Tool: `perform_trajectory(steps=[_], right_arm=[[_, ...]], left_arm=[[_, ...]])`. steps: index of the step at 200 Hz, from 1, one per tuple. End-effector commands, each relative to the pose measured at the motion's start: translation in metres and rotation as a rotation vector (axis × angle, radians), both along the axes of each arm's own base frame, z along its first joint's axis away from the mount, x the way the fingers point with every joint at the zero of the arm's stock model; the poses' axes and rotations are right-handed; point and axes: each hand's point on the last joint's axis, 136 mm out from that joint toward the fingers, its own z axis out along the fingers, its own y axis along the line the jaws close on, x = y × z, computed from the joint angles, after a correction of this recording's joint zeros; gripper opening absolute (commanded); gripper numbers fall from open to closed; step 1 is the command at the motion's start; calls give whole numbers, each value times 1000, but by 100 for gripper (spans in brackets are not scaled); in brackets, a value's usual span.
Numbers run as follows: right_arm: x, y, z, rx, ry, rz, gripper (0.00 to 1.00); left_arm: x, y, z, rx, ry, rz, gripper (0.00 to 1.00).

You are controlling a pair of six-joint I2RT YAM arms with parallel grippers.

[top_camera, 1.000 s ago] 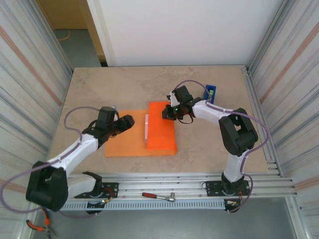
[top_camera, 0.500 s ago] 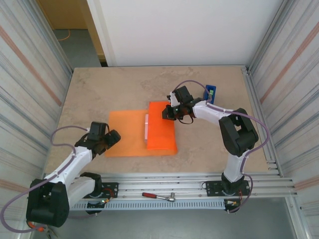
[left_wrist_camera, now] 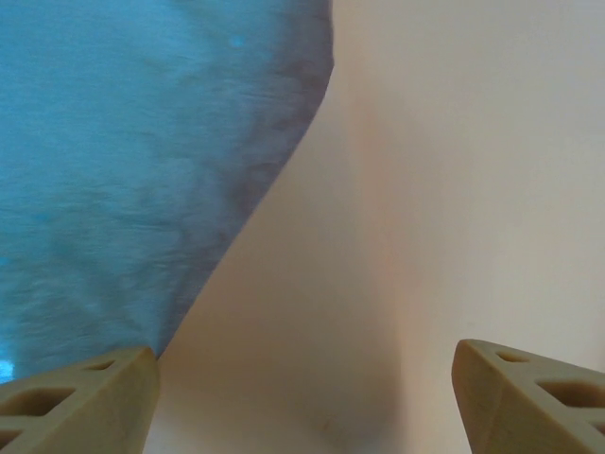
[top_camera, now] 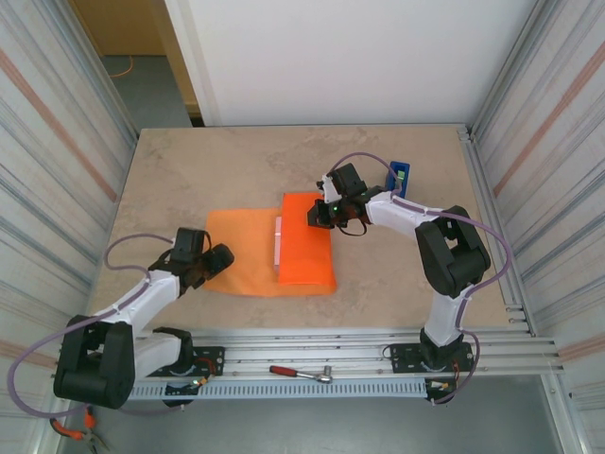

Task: Wrap the gift box in paper
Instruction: Fold the wrapping paper for the gift box.

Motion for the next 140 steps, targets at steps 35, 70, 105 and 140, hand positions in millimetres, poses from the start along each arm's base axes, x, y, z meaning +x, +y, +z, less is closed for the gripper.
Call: perform_trajectory(steps=[35, 70, 105, 140], right_arm=[[-23, -28, -54, -159, 127, -23, 0], [-23, -28, -56, -162, 132, -24, 0], [-24, -29, -59, -165, 135, -23, 0], [-25, -29, -60, -164, 138, -21, 0]], left_arm=[[35, -37, 38, -85, -240, -181, 83], [56, -39, 46, -47, -256, -230, 84], [74, -44, 49, -47, -277, -266, 84], [94, -36, 48, -32, -269, -265, 84]])
